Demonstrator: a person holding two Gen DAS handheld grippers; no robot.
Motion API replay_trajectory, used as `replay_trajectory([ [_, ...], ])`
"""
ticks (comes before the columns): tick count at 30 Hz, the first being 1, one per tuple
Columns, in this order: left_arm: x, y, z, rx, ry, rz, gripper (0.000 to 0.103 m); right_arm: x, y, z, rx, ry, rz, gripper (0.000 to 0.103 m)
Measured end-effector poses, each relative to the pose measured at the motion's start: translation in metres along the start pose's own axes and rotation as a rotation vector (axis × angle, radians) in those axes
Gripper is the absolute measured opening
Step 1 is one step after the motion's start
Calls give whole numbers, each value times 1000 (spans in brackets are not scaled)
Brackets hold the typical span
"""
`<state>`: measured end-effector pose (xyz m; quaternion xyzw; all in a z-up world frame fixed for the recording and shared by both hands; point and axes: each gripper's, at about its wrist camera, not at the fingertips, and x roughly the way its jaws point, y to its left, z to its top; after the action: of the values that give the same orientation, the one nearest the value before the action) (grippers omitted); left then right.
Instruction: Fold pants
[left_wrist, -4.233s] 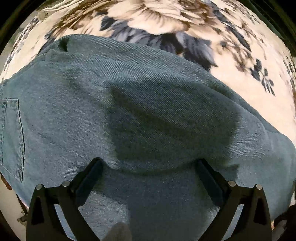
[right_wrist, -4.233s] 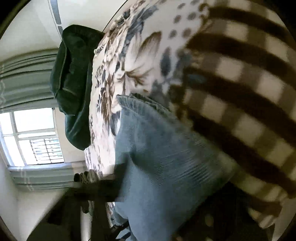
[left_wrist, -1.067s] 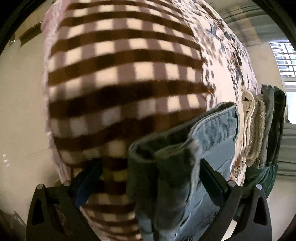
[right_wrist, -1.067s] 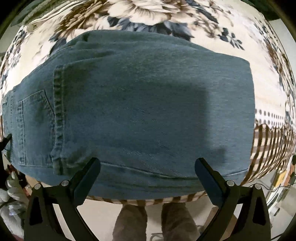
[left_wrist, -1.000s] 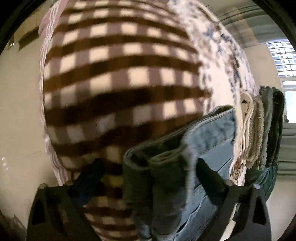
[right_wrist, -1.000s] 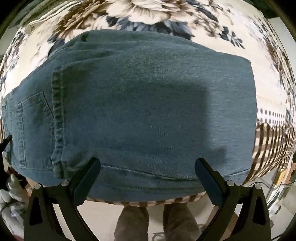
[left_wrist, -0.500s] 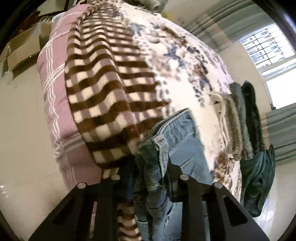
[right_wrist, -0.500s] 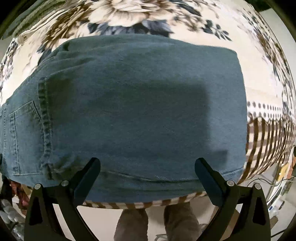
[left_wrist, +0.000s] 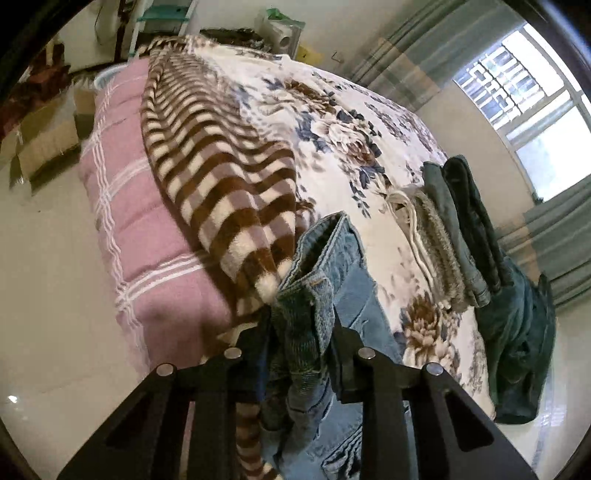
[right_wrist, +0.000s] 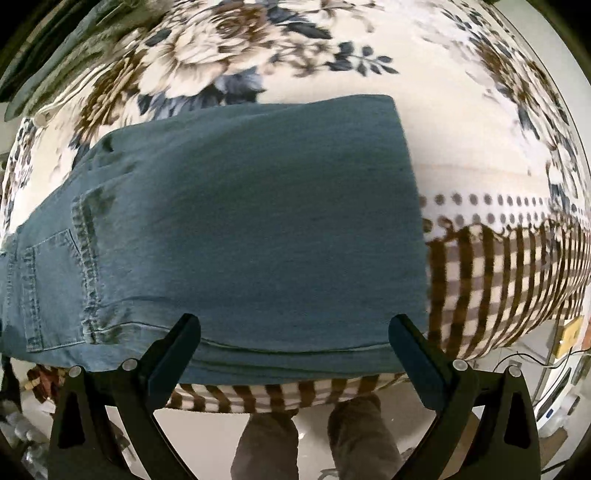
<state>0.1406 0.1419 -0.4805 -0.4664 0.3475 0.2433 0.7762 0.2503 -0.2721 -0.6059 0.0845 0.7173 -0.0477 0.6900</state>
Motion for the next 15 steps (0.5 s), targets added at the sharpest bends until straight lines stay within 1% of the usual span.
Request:
replay_trajectory([
  [1,8,6,1,-26,15,-18,28,-2,-5,0,3,0,2,103],
  [2,20,24,3,-110,55,-33,28,-6,-8,-1,4,-1,3,103],
  [3,22,33,1,-170,77,-44,30,-5,-13,-1,3,0,3,103],
  [4,22,46,-1,-243,90,-66,37,-6,-17,-1,2,0,2,103],
  [5,17,57,-5,-287,84,-77,41,-8,-22,2,0,0,1,103],
  [7,5,65,-13,-304,67,-76,57,-4,-20,1,-2,7,-4,103],
  [8,-1,67,-19,-304,56,-82,60,-3,-18,2,-3,14,-5,103],
  [10,-3,69,-28,-302,60,-96,61,0,-15,4,-7,23,-5,103],
  [11,3,69,-33,-296,79,-121,61,1,-14,5,-14,25,-8,103],
  [12,8,67,-35,-288,95,-115,63,2,-12,6,-23,26,-11,103],
  [13,17,65,-37,-276,115,-93,63,2,-8,5,-29,26,-12,103],
  [15,39,63,-41,-265,155,-82,63,2,-4,7,-48,26,-19,103],
])
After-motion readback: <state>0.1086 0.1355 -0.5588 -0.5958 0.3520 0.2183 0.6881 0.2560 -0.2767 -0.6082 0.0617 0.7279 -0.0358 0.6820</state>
